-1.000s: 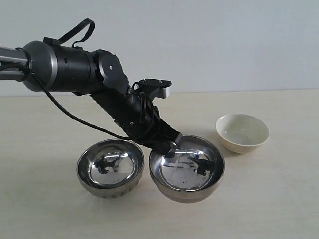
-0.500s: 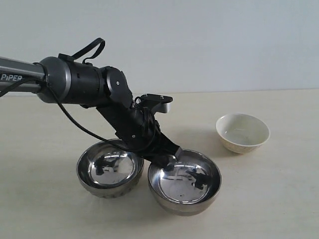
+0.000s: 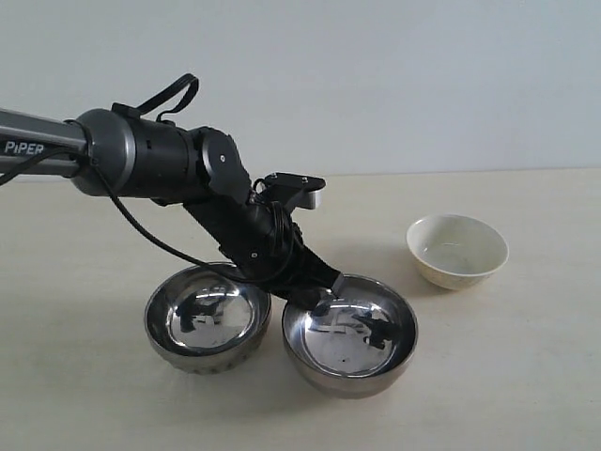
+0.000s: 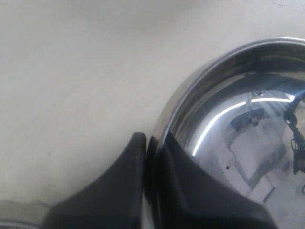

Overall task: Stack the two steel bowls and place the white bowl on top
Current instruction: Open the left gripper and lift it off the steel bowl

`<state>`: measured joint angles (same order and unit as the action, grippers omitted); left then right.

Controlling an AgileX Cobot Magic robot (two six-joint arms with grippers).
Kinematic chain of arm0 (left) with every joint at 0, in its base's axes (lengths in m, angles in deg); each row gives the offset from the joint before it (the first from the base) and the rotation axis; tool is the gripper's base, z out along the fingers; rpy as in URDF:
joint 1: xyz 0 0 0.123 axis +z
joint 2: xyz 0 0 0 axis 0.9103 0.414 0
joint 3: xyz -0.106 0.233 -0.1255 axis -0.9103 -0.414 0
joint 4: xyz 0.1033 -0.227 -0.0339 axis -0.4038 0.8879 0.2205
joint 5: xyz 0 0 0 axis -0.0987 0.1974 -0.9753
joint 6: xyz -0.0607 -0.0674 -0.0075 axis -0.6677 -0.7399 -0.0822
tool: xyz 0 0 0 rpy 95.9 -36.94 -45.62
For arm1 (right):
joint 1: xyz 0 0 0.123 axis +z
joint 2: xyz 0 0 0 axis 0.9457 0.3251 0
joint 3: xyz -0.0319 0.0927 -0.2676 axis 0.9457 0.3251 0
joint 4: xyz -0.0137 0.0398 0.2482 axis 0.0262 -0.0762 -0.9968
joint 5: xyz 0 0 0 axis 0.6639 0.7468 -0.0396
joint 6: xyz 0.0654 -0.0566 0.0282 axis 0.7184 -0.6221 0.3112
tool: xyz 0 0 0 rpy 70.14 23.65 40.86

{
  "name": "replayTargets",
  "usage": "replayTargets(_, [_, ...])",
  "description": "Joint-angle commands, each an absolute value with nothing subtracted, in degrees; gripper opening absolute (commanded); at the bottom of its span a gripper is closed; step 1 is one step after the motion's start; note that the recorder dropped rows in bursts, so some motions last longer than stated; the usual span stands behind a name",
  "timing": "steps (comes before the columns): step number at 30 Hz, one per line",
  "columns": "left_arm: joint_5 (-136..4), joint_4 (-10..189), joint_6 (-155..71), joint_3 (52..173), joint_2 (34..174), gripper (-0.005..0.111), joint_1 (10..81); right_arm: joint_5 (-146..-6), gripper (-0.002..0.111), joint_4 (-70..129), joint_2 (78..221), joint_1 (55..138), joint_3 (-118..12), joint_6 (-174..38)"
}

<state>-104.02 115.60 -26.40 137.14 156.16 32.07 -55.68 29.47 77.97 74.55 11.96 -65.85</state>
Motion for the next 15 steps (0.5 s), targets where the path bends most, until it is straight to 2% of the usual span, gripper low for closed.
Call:
replayTargets(1, [-103.6,116.3,-26.3,137.0,156.3,0.004,31.7,-56.3,0.000,29.5,77.7,74.4,11.9,-66.1])
replayTargets(4, [-103.5,116.3,-26.3,137.0,156.3,0.004,31.7,-56.3,0.000,29.5,77.7,74.4,11.9,-66.1])
replayTargets(5, [-103.4,116.3,-26.3,137.0,156.3,0.007,31.7,-56.3,0.000,29.5,77.7,74.4,11.9,-66.1])
replayTargets(6, [-103.3,116.3,-26.3,137.0,156.3,0.012,31.7,-56.3,0.000,29.5,77.7,74.4,11.9,-66.1])
replayTargets(9, [-103.2,117.2,-26.3,137.0,156.3,0.035,31.7,-56.3,0.000,29.5,77.7,74.4,11.9,-66.1])
replayTargets(10, [-103.2,117.2,-26.3,137.0,156.3,0.038,31.7,-56.3,0.000,29.5,77.7,74.4,11.9,-66.1])
replayTargets(15, [-103.8,117.2,-26.3,137.0,154.9,0.041,31.7,-56.3,0.000,29.5,77.7,74.4,11.9,-66.1])
